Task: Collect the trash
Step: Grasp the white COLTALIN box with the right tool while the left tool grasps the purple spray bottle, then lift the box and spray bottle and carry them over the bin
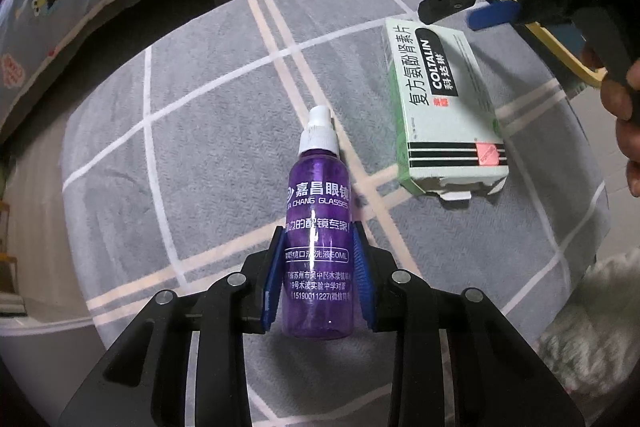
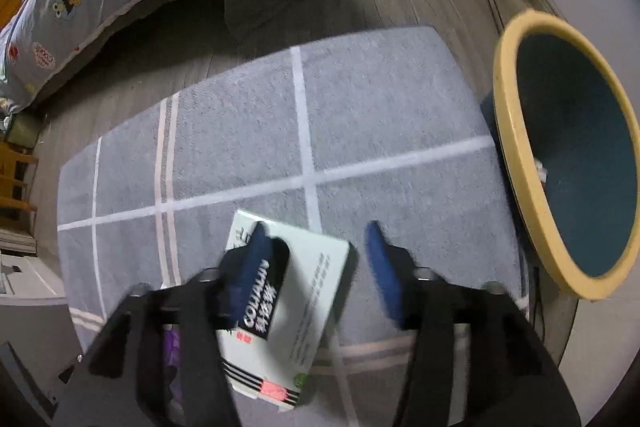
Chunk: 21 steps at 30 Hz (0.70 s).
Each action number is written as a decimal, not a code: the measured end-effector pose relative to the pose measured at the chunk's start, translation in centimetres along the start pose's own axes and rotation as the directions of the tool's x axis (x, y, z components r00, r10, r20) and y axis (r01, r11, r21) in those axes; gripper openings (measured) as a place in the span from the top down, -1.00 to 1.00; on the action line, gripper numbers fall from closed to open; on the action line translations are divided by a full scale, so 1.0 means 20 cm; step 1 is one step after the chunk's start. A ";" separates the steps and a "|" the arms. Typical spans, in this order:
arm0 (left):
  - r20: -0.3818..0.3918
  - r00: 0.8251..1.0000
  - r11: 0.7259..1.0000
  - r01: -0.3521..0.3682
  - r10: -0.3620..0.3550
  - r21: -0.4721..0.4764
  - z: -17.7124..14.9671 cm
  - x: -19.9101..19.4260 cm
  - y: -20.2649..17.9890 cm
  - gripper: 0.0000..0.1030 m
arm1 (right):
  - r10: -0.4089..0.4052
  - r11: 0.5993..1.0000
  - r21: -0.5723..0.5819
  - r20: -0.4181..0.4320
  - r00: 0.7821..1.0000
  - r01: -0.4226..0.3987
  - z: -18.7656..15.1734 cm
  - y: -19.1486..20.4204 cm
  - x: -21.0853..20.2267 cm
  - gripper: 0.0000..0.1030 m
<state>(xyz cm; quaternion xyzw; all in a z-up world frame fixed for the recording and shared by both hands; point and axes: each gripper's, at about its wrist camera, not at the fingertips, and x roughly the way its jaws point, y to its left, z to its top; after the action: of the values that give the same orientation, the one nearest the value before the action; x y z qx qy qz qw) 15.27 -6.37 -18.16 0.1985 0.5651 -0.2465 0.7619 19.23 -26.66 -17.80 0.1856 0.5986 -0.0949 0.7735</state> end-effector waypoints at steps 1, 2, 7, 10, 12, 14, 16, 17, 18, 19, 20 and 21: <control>0.001 1.000 1.000 -0.002 0.002 -0.004 0.00 0.00 0.00 0.35 | -0.001 1.000 0.007 -0.001 1.000 0.001 0.00 0.01 0.00 -0.52; 0.002 1.000 1.000 -0.004 0.004 -0.012 0.00 0.00 0.00 0.35 | 0.002 1.000 0.015 -0.002 1.000 -0.002 -0.01 0.00 -0.01 -0.63; 0.008 1.000 0.999 -0.004 0.005 -0.045 0.00 0.00 0.03 0.35 | 0.025 0.999 0.043 -0.027 0.999 -0.024 -0.08 0.06 0.01 -0.83; 0.012 1.000 0.999 -0.004 0.004 -0.040 -0.03 0.00 0.04 0.35 | 0.017 1.000 0.022 -0.055 0.998 -0.016 -0.10 0.13 0.06 -0.84; 0.013 1.000 0.999 -0.003 0.004 -0.044 -0.05 0.00 0.05 0.35 | 0.004 1.000 -0.003 -0.066 0.998 -0.004 -0.10 0.17 0.09 -0.85; 0.013 1.000 0.999 -0.001 0.002 -0.050 -0.05 0.00 0.05 0.35 | -0.033 0.998 -0.046 -0.074 0.997 0.030 -0.12 0.22 0.12 -0.84; 0.013 1.000 0.999 -0.001 0.001 -0.050 -0.05 0.00 0.07 0.35 | -0.078 0.994 -0.081 -0.066 0.995 0.072 -0.11 0.24 0.14 -0.62; 0.014 1.000 0.999 -0.001 0.002 -0.051 -0.04 0.00 0.08 0.35 | -0.080 0.994 -0.079 -0.062 0.995 0.075 -0.11 0.24 0.13 -0.53; 0.017 1.000 0.998 0.000 0.001 -0.055 -0.04 -0.01 0.07 0.35 | -0.081 0.995 -0.069 -0.054 0.995 0.078 -0.11 0.24 0.12 -0.52; 0.024 1.000 0.998 0.002 -0.001 -0.061 -0.03 -0.02 0.07 0.35 | -0.072 0.996 -0.060 -0.047 0.996 0.069 -0.10 0.22 0.11 -0.51; 0.031 1.000 0.998 0.004 -0.002 -0.065 -0.04 -0.03 0.07 0.35 | -0.064 0.996 -0.058 -0.043 0.997 0.062 -0.09 0.21 0.09 -0.50; 0.038 0.999 0.998 0.003 -0.001 -0.067 -0.03 -0.04 0.07 0.35 | -0.059 0.997 -0.054 -0.038 0.998 0.057 -0.09 0.20 0.07 -0.50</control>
<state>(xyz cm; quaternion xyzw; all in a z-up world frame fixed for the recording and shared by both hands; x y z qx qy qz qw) 15.42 -4.75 -17.61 0.1675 0.5588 -0.2318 0.7784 19.38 -22.22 -18.84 0.1494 0.6213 -0.0976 0.7629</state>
